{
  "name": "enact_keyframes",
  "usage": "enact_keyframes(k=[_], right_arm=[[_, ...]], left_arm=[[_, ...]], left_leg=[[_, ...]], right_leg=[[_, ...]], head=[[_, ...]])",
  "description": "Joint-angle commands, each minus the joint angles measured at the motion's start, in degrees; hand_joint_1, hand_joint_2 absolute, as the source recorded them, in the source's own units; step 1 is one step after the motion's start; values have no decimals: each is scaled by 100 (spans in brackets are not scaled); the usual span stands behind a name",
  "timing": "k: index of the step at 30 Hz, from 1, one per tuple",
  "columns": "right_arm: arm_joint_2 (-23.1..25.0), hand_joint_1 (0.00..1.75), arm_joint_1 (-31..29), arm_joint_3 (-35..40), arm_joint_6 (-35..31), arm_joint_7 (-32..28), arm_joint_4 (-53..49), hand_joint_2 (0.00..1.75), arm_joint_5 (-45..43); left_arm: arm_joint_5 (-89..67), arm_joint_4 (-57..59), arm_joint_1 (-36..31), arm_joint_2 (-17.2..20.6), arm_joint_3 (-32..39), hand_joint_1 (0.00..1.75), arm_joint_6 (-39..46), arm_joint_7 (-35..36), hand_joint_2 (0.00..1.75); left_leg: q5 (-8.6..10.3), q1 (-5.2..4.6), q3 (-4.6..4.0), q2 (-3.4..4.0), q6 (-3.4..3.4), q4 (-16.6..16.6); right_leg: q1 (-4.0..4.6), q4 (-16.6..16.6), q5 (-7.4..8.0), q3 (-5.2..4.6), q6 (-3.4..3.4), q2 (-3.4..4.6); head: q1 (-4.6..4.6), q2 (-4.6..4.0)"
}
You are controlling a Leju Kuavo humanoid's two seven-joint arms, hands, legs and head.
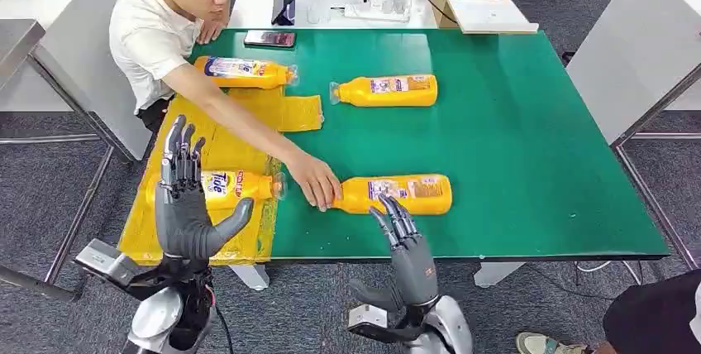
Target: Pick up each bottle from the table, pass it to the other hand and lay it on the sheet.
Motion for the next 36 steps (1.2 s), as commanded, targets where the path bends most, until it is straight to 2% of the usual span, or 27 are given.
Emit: enact_keyframes(k=[1, 3, 9, 12, 16, 23, 36], right_arm=[[-589, 0, -1368, -1277, -155, 791, 2117, 175, 986], [-606, 0, -1592, -1277, -46, 829, 2449, 175, 1041], [-569, 0, -1619, -1281, -47, 742, 2573, 175, 1001], [-536, 0, -1844, -1267, 134, 751, 2945, 175, 975], [-427, 0, -2232, -1079, 483, 964, 3598, 175, 1153], [-358, 0, -2532, -858, 950, 1330, 3971, 175, 1349], [-359, 0, -2548, -869, 996, 1328, 3995, 175, 1325]], left_arm=[[8, -103, 251, 63, 130, 0, -19, 74, 175], [-141, 14, 171, 48, 57, 0, 39, 63, 175], [-164, 61, 129, 39, 35, 0, 68, 59, 175], [-132, 238, -6, 25, -47, 0, 34, 147, 175], [-142, 514, -226, -40, -196, 0, 77, 266, 175], [-147, 650, -311, -59, -327, 0, 107, 360, 175], [-144, 664, -323, -59, -329, 0, 109, 365, 175]], left_leg=[[-3, -3, 16, 14, -2, -6], [-2, -6, 15, 13, -4, -6], [-10, 1, 33, 13, -12, -4], [-13, 6, 34, 20, -11, -4], [-6, 8, 29, 16, -9, -2], [-5, 4, 24, 16, -7, -3], [0, 3, 15, 7, -2, 0]], right_leg=[[-2, -9, 2, 16, -3, 8], [-4, -8, 1, 16, -4, 6], [5, -7, -7, 30, -13, 2], [9, -4, -8, 28, -12, 9], [11, -8, -2, 27, -10, 4], [7, -6, -2, 22, -10, 6], [5, -3, 0, 13, -4, -1]], head=[[2, 0], [0, 0], [0, 0], [-4, 0], [-2, 0], [2, 2], [0, 0]])
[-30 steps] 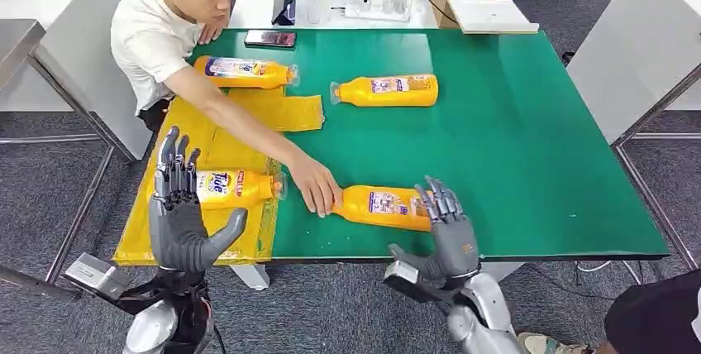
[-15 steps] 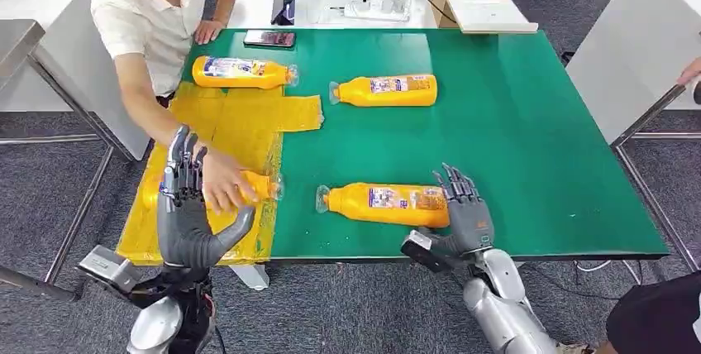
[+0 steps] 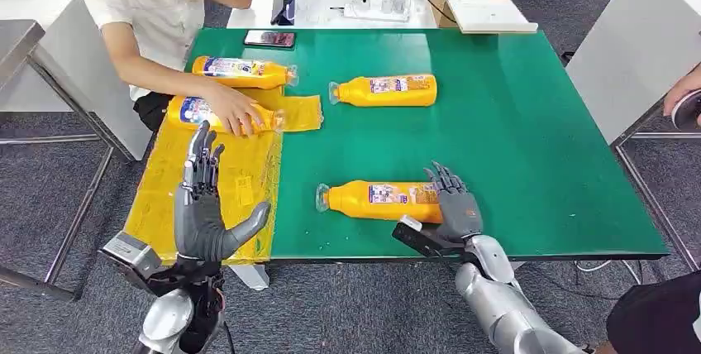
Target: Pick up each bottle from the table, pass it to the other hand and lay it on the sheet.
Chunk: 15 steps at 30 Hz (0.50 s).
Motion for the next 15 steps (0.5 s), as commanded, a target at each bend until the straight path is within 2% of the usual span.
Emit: enact_keyframes(k=[1, 10, 12, 13, 14, 15], right_arm=[[62, 0, -268, 154, 159, 57, 626, 175, -15], [119, 0, -543, 231, 645, 269, 872, 175, 12], [121, 2, -675, 326, 1079, 361, 1111, 175, 39], [98, 129, -701, 356, 1279, 355, 1169, 175, 38], [77, 166, -716, 384, 1423, 364, 1204, 175, 46], [56, 169, -728, 424, 1541, 395, 1233, 175, 74]], left_arm=[[28, 410, -215, 21, -149, 0, 31, 37, 175], [118, 548, -346, -15, -246, 0, -49, 94, 175], [255, 684, -486, -33, -314, 0, -165, 138, 175], [271, 702, -514, -28, -320, 0, -177, 137, 175], [296, 717, -535, -27, -324, 0, -197, 144, 175], [311, 731, -551, -29, -324, 0, -207, 151, 175]], left_leg=[[-8, 6, 25, 7, -10, -4], [-5, 5, 17, 5, -8, -1], [-5, 6, 24, 5, -10, -3], [-5, 6, 26, 2, -11, -2], [-4, 6, 28, 2, -9, -5], [-3, 3, 26, 5, -7, -3]], right_leg=[[8, -6, -7, 26, -11, -2], [6, -3, -4, 18, -9, -2], [7, -4, -5, 23, -11, -4], [8, -4, -6, 26, -12, -7], [7, -7, -4, 28, -10, -6], [5, -4, -3, 24, -8, -4]], head=[[0, -2], [0, 0], [0, 0], [2, 0], [0, 0], [0, 0]])
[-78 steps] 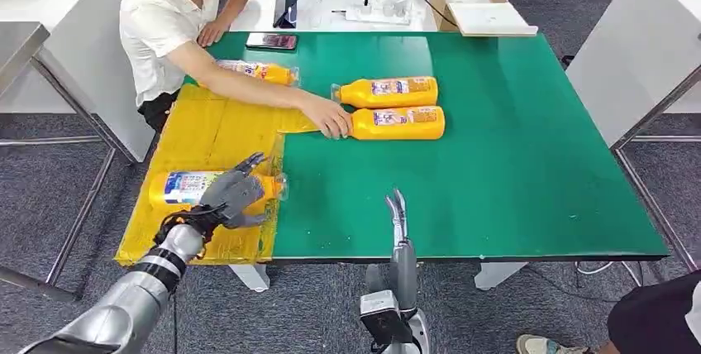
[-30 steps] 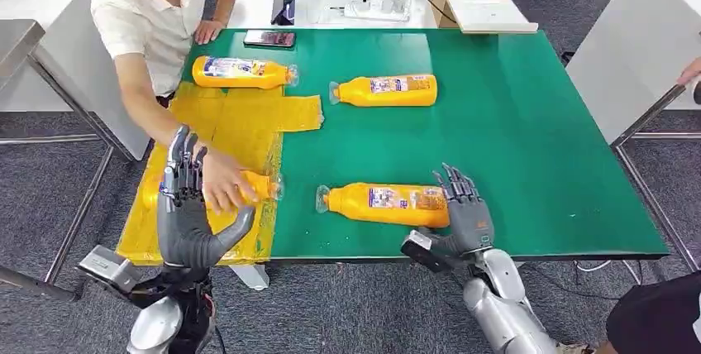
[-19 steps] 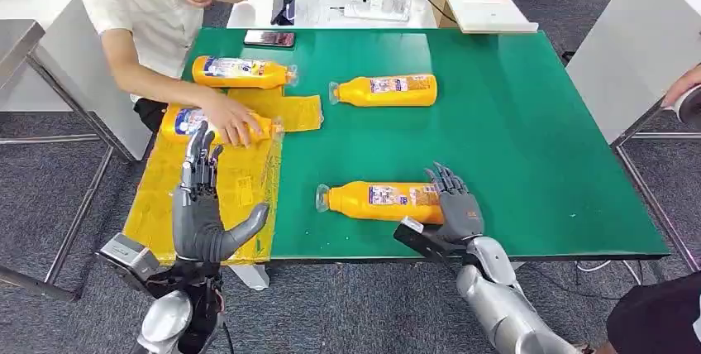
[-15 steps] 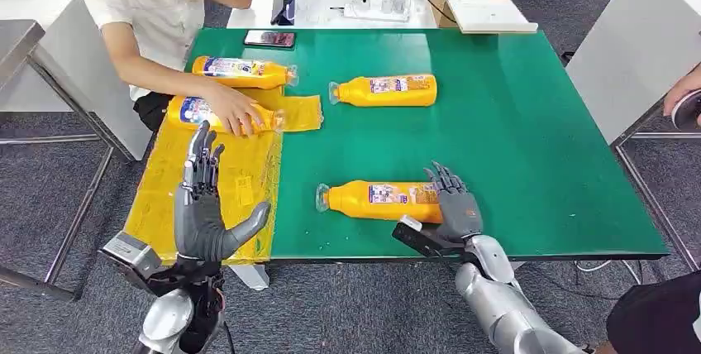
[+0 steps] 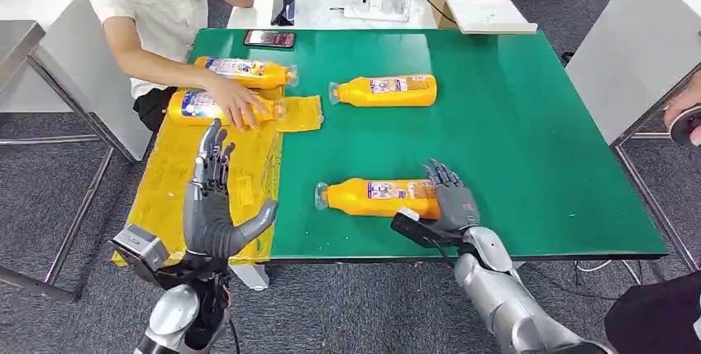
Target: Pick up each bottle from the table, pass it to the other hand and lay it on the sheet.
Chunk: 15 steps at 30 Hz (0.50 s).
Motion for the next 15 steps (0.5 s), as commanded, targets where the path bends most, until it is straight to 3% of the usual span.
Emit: enact_keyframes(k=[1, 4, 6, 8, 15], right_arm=[[-40, 175, -370, 380, 970, 139, 927, 175, 67], [-118, 175, -419, 519, 1600, 681, 1060, 175, 167], [-134, 175, -417, 517, 1607, 672, 1059, 175, 165], [-214, 175, -404, 559, 1919, 951, 1070, 175, 199], [-232, 175, -475, 612, 1990, 1100, 1097, 175, 270]], left_arm=[[142, 574, -420, 25, -190, 0, -117, 69, 175], [513, 641, -465, 14, -217, 0, -473, 319, 175], [516, 641, -473, 12, -215, 0, -476, 321, 175], [1061, 745, -504, 48, -248, 0, -1014, 644, 175], [887, 729, -517, 33, -219, 0, -861, 566, 175]], left_leg=[[-2, 2, 14, -1, -5, -3], [-4, 6, 22, 6, -10, -1], [-3, 5, 36, 26, -8, -5], [-7, 10, 64, 24, -16, -10], [-15, 7, 102, 29, -10, -8]], right_leg=[[3, -3, -3, 16, -6, -4], [8, -5, -4, 24, -11, -4], [7, -9, -1, 32, -9, 6], [12, -19, 0, 54, -12, 14], [10, -18, -3, 87, -11, 20]], head=[[0, -2], [2, 0], [0, 0], [0, 0], [2, 0]])
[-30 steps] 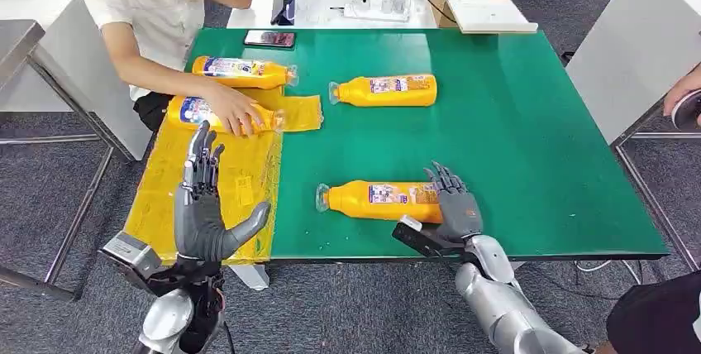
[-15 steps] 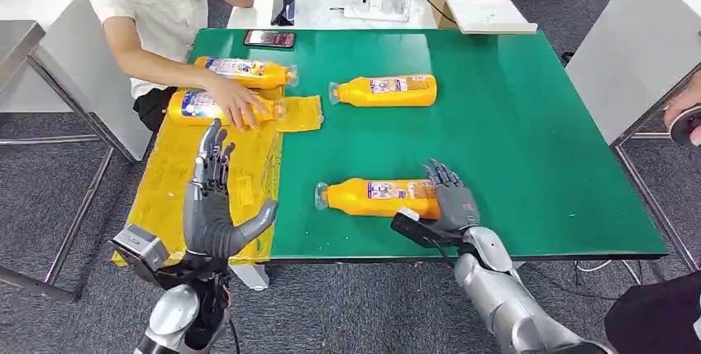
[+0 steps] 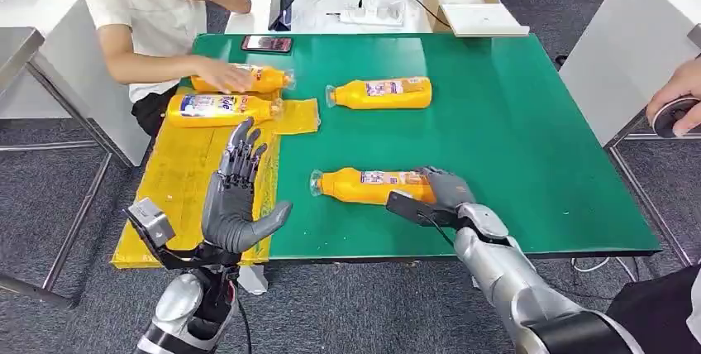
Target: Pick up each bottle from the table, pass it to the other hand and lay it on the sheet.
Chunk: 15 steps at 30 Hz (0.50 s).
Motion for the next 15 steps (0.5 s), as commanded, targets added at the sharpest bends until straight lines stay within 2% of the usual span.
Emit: enact_keyframes(k=[1, 6, 9, 10, 11, 14, 15], right_arm=[[-113, 175, 143, 255, 298, 99, 617, 175, 1], [-7, 175, 223, 48, -371, -397, 473, 175, -229], [250, 175, 386, -474, -1230, -1258, 242, 175, -867], [293, 175, 403, -515, -1299, -1322, 211, 175, -925], [417, 175, 480, -736, -1534, -1669, 36, 175, -1247], [767, 175, 855, -1216, -1968, -2629, -745, 175, -2156], [964, 175, 1206, -1333, -1992, -2985, -1482, 175, -2651]], left_arm=[[5, 467, -263, 53, -97, 0, 11, 46, 175], [-134, 361, -160, 99, -75, 0, 125, -1, 175], [-614, 146, 34, 38, 65, 0, 822, -357, 175], [-831, 93, 75, 22, 105, 0, 1104, -497, 175], [-1177, -5, 171, -6, 164, 0, 1607, -715, 175], [-1434, -212, 513, -46, 322, 0, 2161, -933, 175], [-1442, -248, 685, -34, 340, 0, 2220, -945, 175]], left_leg=[[9, 10, 5, -30, -8, -9], [4, 6, 15, -18, -3, -6], [3, 9, 16, -18, -5, -10], [4, 12, 13, -22, -9, -12], [0, 9, 11, -12, -7, -10], [-7, 8, -7, 9, -9, -6], [-5, 9, -19, 4, -7, -3]], right_leg=[[11, -16, -2, 19, -12, -38], [7, -10, -3, 30, -5, -22], [9, -15, -3, 33, -8, -20], [13, -17, -3, 33, -12, -24], [9, -15, -2, 29, -9, -10], [8, -4, -2, 10, -10, 12], [8, -1, -1, 0, -8, 8]], head=[[0, 0], [0, 0], [2, 0], [0, -2], [0, -2], [2, 0], [0, 0]])
